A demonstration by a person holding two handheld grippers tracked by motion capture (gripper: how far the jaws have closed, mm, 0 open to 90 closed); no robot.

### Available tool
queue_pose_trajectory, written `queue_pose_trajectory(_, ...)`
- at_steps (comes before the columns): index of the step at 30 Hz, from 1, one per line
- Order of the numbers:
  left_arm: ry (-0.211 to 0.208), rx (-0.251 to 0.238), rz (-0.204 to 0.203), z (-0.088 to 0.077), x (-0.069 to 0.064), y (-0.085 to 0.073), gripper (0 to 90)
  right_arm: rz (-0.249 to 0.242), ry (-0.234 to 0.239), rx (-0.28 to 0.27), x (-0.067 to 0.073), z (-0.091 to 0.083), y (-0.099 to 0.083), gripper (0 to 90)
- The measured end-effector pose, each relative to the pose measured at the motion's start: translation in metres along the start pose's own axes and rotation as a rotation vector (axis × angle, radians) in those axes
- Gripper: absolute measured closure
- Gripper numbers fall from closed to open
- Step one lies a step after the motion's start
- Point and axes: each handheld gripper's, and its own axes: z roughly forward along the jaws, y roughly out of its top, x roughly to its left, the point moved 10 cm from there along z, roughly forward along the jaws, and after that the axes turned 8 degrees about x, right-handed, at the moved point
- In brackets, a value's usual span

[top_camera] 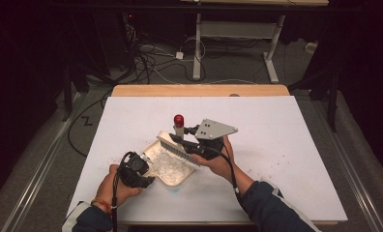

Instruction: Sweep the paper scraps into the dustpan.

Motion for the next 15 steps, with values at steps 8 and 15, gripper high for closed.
queue_pose_trajectory(8, 0.004, 0.0, -0.001, 0.0, -0.001, -0.001, 63.2, 0.024, -0.05, 0.013, -0.013, -0.014, 0.0, 70.4)
queue_pose_trajectory(15, 0.009, 0.01, 0.006, -0.001, -0.001, -0.003, 63.3, -0.008, -0.146, 0.097, -0.016, -0.018, -0.022, 70.4)
